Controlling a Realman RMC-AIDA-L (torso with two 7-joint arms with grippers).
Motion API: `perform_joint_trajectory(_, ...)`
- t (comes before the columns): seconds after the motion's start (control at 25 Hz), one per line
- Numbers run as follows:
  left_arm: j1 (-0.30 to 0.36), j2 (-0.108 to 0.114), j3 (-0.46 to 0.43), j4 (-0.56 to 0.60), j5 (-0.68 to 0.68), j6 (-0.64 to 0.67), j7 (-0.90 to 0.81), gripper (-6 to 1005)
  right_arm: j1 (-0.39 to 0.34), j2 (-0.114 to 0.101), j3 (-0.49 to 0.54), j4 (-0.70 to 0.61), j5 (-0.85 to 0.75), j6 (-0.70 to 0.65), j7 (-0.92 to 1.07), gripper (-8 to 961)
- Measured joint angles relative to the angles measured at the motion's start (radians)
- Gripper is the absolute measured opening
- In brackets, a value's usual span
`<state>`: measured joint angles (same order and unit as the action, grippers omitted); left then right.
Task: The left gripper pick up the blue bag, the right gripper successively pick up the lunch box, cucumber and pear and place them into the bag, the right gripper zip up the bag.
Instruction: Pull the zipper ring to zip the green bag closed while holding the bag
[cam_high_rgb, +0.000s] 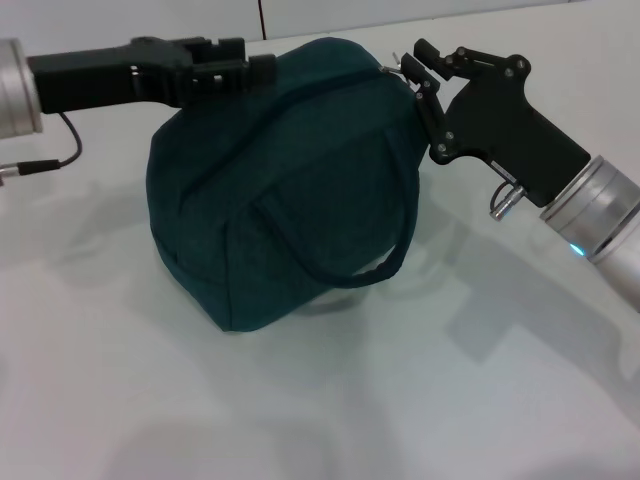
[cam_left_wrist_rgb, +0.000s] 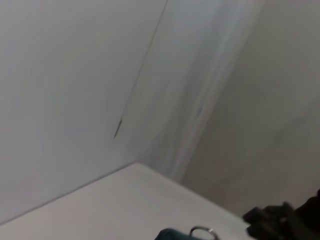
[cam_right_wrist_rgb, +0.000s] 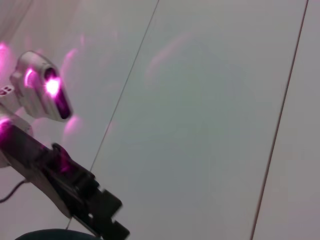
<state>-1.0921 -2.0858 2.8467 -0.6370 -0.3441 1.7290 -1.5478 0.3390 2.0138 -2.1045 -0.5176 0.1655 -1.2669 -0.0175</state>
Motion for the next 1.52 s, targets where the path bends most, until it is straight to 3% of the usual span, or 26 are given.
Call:
perform_joint_trajectory(0.4, -0.033, 0.0, 0.0, 0.117, 0.072, -0.127, 0.008, 644, 0.0, 0.0, 0.0, 0.014, 0.0, -0.016, -0.001, 92)
perform_joint_trajectory(1.24, 0.035, 0.0, 0.0, 0.231, -0.01, -0.23, 0.195, 491, -0.009, 0.002, -0.009, 0.027, 0.0, -0.065, 0.006, 87)
perform_joint_trajectory(1.52, 0.061, 0.001, -0.001, 0.253, -0.037, -0.232, 0.261, 251, -0.013, 0.001, -0.002, 0.044, 0.006, -0.065, 0.006, 91)
